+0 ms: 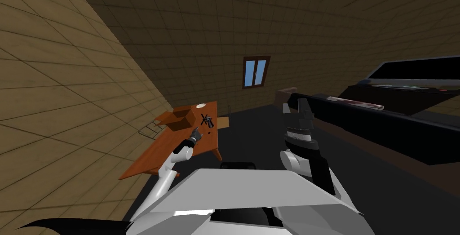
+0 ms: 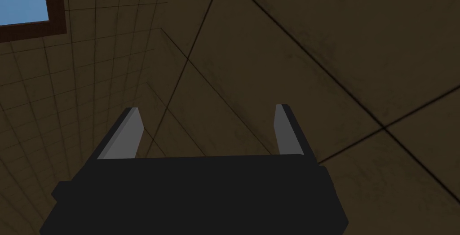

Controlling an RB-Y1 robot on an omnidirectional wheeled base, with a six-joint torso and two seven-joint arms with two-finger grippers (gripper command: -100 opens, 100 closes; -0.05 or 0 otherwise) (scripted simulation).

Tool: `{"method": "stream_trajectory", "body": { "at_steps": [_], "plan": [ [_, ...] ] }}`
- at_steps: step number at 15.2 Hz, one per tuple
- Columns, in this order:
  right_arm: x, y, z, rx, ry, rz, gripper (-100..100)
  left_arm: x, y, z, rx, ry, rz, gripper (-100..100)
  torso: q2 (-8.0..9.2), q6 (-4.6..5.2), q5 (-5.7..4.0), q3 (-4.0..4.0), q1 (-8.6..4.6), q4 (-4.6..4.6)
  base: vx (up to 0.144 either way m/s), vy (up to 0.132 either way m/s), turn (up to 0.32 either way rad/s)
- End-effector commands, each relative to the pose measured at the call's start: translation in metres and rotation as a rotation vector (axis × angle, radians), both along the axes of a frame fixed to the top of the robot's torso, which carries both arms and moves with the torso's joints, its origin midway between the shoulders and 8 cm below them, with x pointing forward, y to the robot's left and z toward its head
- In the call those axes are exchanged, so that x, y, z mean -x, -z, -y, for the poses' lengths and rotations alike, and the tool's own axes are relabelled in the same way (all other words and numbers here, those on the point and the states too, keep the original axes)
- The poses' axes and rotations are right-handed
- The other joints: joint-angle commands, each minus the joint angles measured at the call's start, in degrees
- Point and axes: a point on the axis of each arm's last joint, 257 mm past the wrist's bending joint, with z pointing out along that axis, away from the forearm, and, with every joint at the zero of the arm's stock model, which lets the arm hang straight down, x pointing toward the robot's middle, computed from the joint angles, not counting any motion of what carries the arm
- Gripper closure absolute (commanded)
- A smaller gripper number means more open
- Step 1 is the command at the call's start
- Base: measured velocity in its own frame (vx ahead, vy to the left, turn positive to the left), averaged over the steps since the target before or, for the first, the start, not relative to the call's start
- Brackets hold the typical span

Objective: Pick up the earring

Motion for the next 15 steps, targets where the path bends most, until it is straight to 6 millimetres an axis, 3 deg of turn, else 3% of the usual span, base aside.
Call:
{"method": "stream_trajectory", "body": {
  "at_steps": [1, 8, 15],
  "plan": [
    [0.0, 0.0, 0.0, 0.0, 0.0, 0.0, 0, 0.007, 0.023, -0.011, 0.028, -0.024, -0.07, -100, 0.0, 0.0, 0.0, 0.0, 0.0, 0.0, 0.031, -0.045, -0.156],
    [0.0, 0.0, 0.0, 0.0, 0.0, 0.0, 0, 0.031, 0.074, -0.043, 0.129, -0.112, -0.24, -100, -0.03, -0.05, 0.01, -0.02, 0.08, -0.02, 0.032, -0.025, -0.119],
    [0.0, 0.0, 0.0, 0.0, 0.0, 0.0, 0, 0.058, 0.114, -0.06, 0.244, -0.192, -0.393, -100, -0.03, -0.03, 0.02, -0.02, 0.12, -0.01, 0.035, -0.012, -0.133]
  ]
}}
